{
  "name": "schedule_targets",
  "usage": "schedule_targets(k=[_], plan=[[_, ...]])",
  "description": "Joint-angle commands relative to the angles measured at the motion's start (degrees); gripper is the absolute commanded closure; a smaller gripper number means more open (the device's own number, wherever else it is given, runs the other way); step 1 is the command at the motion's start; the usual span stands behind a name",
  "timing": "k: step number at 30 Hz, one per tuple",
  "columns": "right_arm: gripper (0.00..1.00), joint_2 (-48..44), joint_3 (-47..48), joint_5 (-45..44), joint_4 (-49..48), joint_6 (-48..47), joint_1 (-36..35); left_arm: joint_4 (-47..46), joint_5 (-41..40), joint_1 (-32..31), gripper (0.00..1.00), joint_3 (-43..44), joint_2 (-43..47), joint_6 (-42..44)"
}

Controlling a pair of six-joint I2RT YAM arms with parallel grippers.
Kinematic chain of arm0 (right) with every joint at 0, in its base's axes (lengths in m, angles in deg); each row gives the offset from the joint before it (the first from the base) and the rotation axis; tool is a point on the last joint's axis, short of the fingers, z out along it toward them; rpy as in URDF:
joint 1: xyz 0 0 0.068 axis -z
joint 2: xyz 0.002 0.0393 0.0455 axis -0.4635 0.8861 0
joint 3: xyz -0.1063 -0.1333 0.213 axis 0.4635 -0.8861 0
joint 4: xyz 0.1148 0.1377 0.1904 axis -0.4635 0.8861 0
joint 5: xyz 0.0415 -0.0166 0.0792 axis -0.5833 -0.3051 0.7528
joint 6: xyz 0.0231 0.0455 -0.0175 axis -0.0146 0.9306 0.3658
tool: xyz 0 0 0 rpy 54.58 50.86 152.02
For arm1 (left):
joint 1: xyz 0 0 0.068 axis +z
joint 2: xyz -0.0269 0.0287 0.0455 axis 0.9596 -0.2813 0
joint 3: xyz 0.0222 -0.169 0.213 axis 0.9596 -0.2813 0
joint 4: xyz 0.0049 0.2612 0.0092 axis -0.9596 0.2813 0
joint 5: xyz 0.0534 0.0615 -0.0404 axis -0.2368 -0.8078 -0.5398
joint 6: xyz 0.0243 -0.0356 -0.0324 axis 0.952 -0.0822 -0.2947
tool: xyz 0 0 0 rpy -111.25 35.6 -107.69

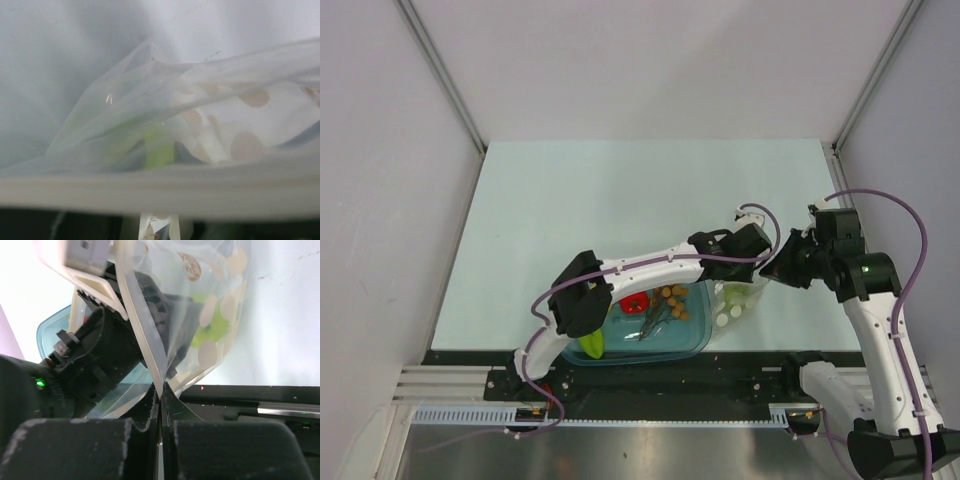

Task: Open the zip-top bag and remove the fake food

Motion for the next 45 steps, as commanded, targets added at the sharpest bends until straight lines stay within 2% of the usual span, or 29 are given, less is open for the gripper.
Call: schedule_targets(k=[1, 6, 9, 21, 28, 34, 37, 38, 40, 45], plan=[[1.0, 0.61, 3.99, -0.46, 0.76, -2.32, 0.92, 1.75, -1.65, 0.23, 0.64, 0.11, 0.2, 4.38], [1.0, 0.43, 3.11, -0.28, 1.2, -3.47, 1.89, 3.07, -2.79, 0.06, 0.43, 0.29, 0.82, 6.85], [1.0, 0.43, 2.67, -0.28, 1.11, -3.9, 2.5, 3.86, -2.18, 0.06, 0.34, 0.2, 0.38, 7.73], [1.0, 0.87, 1.7, 0.33, 0.68, -5.84, 5.84, 3.34, 3.79, -0.03, 0.21, -3.93, -0.94, 9.84], [1.0, 1.31, 1.79, 0.95, 0.41, -6.1, 6.28, 2.81, 6.51, 0.06, 0.18, -2.18, -4.1, 10.36], [1.0, 0.87, 1.44, 0.68, 0.76, -6.63, 6.28, 2.11, 8.01, 0.06, 0.26, -1.82, -5.6, 10.54], [1.0, 0.52, 1.26, 0.51, 1.03, -7.07, 6.28, 1.67, 8.71, 0.06, 0.4, -1.82, -5.16, 10.45], [1.0, 0.34, 1.35, 0.33, 1.2, -7.16, 6.28, 1.75, 8.72, 0.06, 0.51, -1.65, -4.81, 10.54], [1.0, 0.25, 1.26, -0.02, 1.2, -7.42, 6.28, 1.93, 9.07, 0.05, 0.65, -0.77, -4.11, 10.63], [1.0, 0.52, 2.67, -4.49, 3.04, -8.3, 6.19, 2.72, 9.95, 0.14, 0.9, 1.34, -0.78, 11.94]])
